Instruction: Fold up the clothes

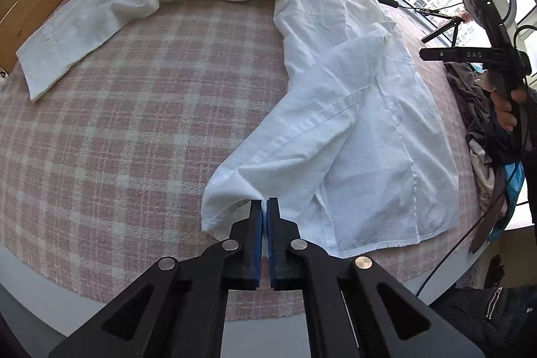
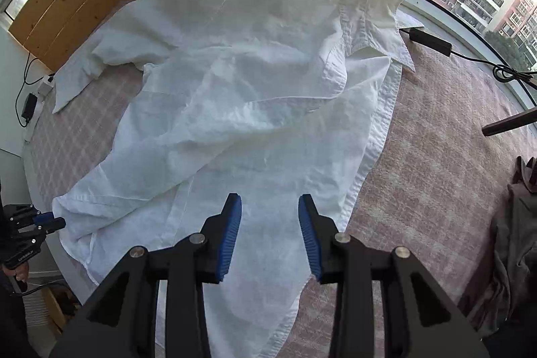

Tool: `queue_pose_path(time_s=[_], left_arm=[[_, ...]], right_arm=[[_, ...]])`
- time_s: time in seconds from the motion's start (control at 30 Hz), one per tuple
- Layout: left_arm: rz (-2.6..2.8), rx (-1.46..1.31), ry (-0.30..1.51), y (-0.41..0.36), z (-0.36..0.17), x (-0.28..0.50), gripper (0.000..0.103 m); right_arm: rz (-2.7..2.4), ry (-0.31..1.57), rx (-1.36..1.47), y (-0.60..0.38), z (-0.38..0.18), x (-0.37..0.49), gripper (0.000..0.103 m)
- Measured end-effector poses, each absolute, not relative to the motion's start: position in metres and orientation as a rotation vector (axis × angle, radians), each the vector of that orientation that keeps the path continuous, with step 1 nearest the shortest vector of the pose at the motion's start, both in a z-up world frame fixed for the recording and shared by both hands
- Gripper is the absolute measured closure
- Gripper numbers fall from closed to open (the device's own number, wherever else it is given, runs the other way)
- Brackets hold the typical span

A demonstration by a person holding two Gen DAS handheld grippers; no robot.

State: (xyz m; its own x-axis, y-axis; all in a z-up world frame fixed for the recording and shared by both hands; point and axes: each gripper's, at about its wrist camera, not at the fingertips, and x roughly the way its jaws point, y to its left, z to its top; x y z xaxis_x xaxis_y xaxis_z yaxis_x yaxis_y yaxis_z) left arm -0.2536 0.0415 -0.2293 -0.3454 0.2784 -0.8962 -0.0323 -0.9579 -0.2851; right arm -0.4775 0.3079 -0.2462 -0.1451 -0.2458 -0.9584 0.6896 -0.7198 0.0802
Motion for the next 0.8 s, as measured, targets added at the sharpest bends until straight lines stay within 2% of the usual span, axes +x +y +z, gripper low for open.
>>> queue_pose_path(time_s=[0.13, 0.3, 0.37, 0.53, 0.6, 0.63, 0.8], left_arm=[[2.252, -1.525, -0.308, 0.088, -0.205, -0.239, 0.102], [2.006, -1.498, 0.002, 0.159, -0.197, -0.188, 0.091], [2.056, -1.542, 0.022, 0.147, -0.200, -0.183, 0.080], [2.177, -1.620, -0.087, 0.102, -0.203, -0.193, 0.079], [2.204, -1.584, -0.082, 0.099, -0.203, -0.201, 0.065], [2.218, -1.585, -0.065, 0.100, -0.206, -0.206, 0.062], [2.240, -1.591, 0.022, 0.109, -0.226, -0.230, 0.061]], right_arm=[[-1.926, 0.478, 1.544, 0.319, -0.252, -0.481, 0.068], [-1.932, 0.366, 1.608, 0.330, -0.260, -0.497, 0.068], [-1.944, 0.331, 1.622, 0.329, -0.263, -0.508, 0.068], [-1.978, 0.251, 1.655, 0.325, -0.270, -0.536, 0.068], [-1.969, 0.173, 1.682, 0.322, -0.273, -0.552, 0.068], [-1.958, 0.137, 1.703, 0.319, -0.276, -0.559, 0.068], [-1.945, 0.124, 1.752, 0.304, -0.283, -0.583, 0.068]])
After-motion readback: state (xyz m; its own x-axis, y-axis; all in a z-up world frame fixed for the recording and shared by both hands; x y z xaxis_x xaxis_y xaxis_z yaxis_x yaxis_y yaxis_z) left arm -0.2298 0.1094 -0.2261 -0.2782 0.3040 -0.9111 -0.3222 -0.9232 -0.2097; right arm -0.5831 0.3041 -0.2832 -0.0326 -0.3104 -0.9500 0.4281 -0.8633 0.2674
